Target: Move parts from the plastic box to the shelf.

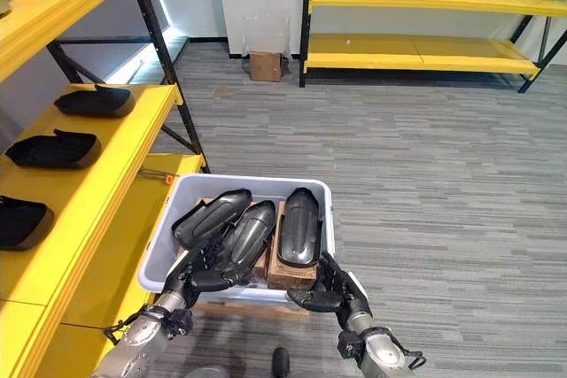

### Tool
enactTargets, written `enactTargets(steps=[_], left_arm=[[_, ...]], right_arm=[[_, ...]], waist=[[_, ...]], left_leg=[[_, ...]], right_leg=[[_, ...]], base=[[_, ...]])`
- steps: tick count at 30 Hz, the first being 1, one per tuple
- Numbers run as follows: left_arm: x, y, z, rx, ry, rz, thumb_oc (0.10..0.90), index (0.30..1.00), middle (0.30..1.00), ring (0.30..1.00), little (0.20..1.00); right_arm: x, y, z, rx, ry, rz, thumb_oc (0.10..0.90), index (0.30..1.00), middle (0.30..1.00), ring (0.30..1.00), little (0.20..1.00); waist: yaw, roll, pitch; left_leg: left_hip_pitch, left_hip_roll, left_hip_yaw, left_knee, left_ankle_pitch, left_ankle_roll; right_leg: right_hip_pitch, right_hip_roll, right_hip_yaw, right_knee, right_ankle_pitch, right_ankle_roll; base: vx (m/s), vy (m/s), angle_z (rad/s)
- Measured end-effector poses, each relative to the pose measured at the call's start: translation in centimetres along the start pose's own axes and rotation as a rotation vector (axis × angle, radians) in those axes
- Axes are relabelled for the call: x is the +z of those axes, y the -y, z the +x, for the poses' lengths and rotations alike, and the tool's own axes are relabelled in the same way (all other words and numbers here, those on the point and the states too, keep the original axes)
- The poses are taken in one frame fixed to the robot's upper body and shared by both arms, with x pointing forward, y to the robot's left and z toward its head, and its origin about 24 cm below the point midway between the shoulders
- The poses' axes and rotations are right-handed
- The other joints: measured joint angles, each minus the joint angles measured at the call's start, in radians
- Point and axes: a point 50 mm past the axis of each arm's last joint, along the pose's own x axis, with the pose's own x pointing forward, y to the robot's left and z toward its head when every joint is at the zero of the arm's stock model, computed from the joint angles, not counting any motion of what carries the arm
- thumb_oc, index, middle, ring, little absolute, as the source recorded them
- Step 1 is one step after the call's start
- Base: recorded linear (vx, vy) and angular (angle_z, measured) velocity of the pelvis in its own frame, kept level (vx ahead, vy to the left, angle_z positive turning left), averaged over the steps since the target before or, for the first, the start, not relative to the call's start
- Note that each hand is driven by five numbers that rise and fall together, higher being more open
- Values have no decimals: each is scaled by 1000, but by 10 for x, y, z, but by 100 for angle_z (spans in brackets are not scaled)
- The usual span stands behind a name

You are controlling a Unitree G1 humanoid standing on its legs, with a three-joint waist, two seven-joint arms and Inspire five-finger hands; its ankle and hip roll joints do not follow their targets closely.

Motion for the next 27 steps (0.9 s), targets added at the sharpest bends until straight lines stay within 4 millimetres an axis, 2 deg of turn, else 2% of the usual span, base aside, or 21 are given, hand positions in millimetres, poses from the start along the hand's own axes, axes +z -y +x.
enactTargets(steps=[1,2,3,4,6,7,9,10,11,13,15,18,21,27], left_arm=[[-1,0,0,1,-2,-1,900,1000,1000,1000,1000],[-1,0,0,0,-4,-2,900,1000,1000,1000,1000],[-1,0,1,-1,-4,0,900,1000,1000,1000,1000],[-1,2,3,-8,-10,6,900,1000,1000,1000,1000],[-1,3,4,-11,-10,8,900,1000,1000,1000,1000],[-2,3,4,-13,-14,10,900,1000,1000,1000,1000],[-5,6,2,-22,-20,7,900,1000,1000,1000,1000],[-7,6,1,-19,-26,4,900,1000,1000,1000,1000],[-8,3,-1,-8,-32,7,900,1000,1000,1000,1000],[-7,-3,-2,8,-30,17,900,1000,1000,1000,1000],[-5,-5,-3,15,-24,15,900,1000,1000,1000,1000],[-7,-9,-6,23,-35,21,900,1000,1000,1000,1000],[-7,-11,-6,24,-37,30,900,1000,1000,1000,1000],[-6,-10,-7,20,-32,30,900,1000,1000,1000,1000]], right_arm=[[0,0,0,-1,1,0,900,1000,1000,1000,1000],[1,1,-1,-5,5,-4,900,1000,1000,1000,1000],[1,1,-1,-8,5,-4,900,1000,1000,1000,1000],[0,2,-2,-17,4,-5,900,1000,1000,1000,1000],[1,4,-2,-21,6,-9,900,1000,1000,1000,1000],[0,5,-4,-25,4,-12,900,1000,1000,1000,1000],[-1,13,-9,-48,1,-22,900,1000,1000,1000,1000],[0,17,-11,-59,-1,-30,900,1000,1000,1000,1000],[-1,17,-10,-64,-3,-22,900,1000,1000,1000,1000],[-5,14,-13,-52,-14,-14,900,1000,1000,1000,1000],[-7,12,-14,-51,-17,-6,900,1000,1000,1000,1000],[-8,6,-12,-38,-10,14,900,1000,1000,1000,1000],[-1,2,-7,-23,15,-11,900,1000,1000,1000,1000],[7,4,-6,-19,44,-29,900,1000,1000,1000,1000]], waist=[[1,-1,0],[-10,4,-1],[-20,5,-1],[-25,8,-2],[-26,18,-1],[-31,27,-2],[-44,80,-13],[-48,116,-20],[-48,124,-22],[-51,101,-23],[-46,89,-23],[-38,78,-22],[-34,72,-23],[-21,62,-24]], left_leg=[[25,18,-10,-113,14,-9],[40,67,-21,-261,62,-19],[37,83,-21,-287,87,-28],[45,127,-28,-390,146,-49],[38,154,-28,-414,190,-45],[43,153,-25,-421,205,-50],[68,149,4,-451,224,-31],[93,142,6,-471,233,-20],[109,128,18,-490,251,-61],[115,73,38,-491,237,-40],[119,26,47,-491,222,-17],[139,-10,62,-491,206,8],[148,-32,70,-492,195,23],[145,-43,89,-495,185,34]], right_leg=[[6,0,4,-5,-5,12],[13,7,9,-5,-13,19],[19,8,9,-9,-15,20],[26,15,14,-10,-23,28],[32,20,25,-6,-33,36],[39,19,24,-8,-31,36],[47,28,27,-9,-47,66],[47,36,40,-11,-51,86],[42,31,56,-5,-55,117],[44,-31,62,-7,-65,152],[50,-80,64,-17,-67,180],[75,-118,63,-33,-69,200],[85,-140,71,-45,-72,214],[80,-154,88,-62,-66,227]], base=[[120,122,-40],[121,143,-18],[122,141,-14],[87,118,-7],[104,160,-20],[138,232,-13],[124,205,-11],[108,197,-32],[107,219,-33],[120,263,-12],[74,199,4],[73,239,-1],[68,197,-6],[47,111,-9]])
